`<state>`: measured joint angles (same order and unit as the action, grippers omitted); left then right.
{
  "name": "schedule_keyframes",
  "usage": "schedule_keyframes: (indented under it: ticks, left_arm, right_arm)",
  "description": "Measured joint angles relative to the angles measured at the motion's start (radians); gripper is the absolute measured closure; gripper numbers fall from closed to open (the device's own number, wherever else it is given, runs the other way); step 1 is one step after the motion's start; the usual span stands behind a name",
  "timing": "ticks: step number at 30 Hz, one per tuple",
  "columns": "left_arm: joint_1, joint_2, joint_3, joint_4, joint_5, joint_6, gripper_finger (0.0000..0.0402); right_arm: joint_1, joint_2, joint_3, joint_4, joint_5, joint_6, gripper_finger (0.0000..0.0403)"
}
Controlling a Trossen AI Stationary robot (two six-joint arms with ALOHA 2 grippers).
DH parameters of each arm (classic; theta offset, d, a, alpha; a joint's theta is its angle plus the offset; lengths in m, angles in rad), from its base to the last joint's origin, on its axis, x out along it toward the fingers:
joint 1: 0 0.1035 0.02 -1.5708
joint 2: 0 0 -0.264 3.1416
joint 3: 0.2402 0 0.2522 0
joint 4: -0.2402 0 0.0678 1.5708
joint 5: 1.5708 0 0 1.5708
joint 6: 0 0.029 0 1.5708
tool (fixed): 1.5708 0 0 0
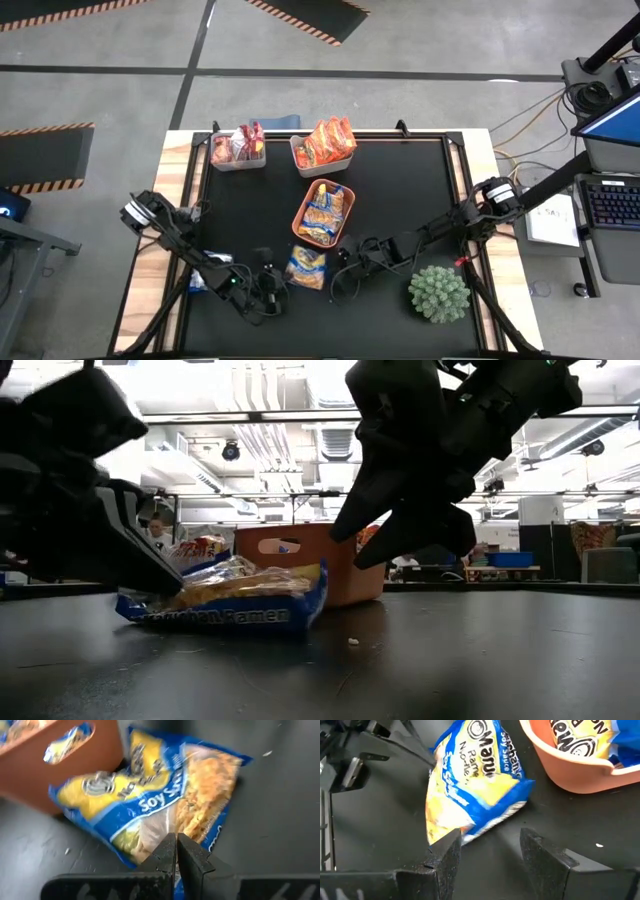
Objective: Sort Maruchan noodles
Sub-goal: Put the blue bag into the orange bin
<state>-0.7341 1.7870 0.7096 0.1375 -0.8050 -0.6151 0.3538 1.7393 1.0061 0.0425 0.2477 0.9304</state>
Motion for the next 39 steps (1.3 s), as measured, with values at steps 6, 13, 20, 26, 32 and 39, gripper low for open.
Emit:
schedule_keyframes:
  ticks: [6,13,20,26,32,39]
  left_arm:
    - [-0.001,0.021,-0.024,0.000,-0.005,-0.084,0.0402]
    - [0.000,0.069,-0.021,0.057,-0.017,-0.101,0.0402]
    - [0.000,0.078,-0.020,0.084,-0.015,-0.101,0.0402]
    - [0.000,0.082,-0.023,0.190,0.022,-0.043,0.0402]
    - [-0.001,0.074,-0.023,0.277,0.017,0.075,0.0402]
    - [0.000,0.051,-0.023,0.286,-0.018,0.131,0.0402]
  right_arm:
    - [0.002,0.000,0.000,0.000,0.002,0.020,0.0211]
    - [0.022,0.000,-0.001,0.000,0.019,-0.018,0.0211]
    - [0.043,-0.009,-0.001,-0.052,-0.017,-0.050,0.0237]
    - [0.050,-0.068,-0.001,-0.211,-0.103,0.040,0.0253]
    - [0.058,-0.143,-0.001,-0.377,-0.148,0.154,0.0210]
    - [0.081,-0.122,-0.001,-0.280,-0.116,0.184,0.0119]
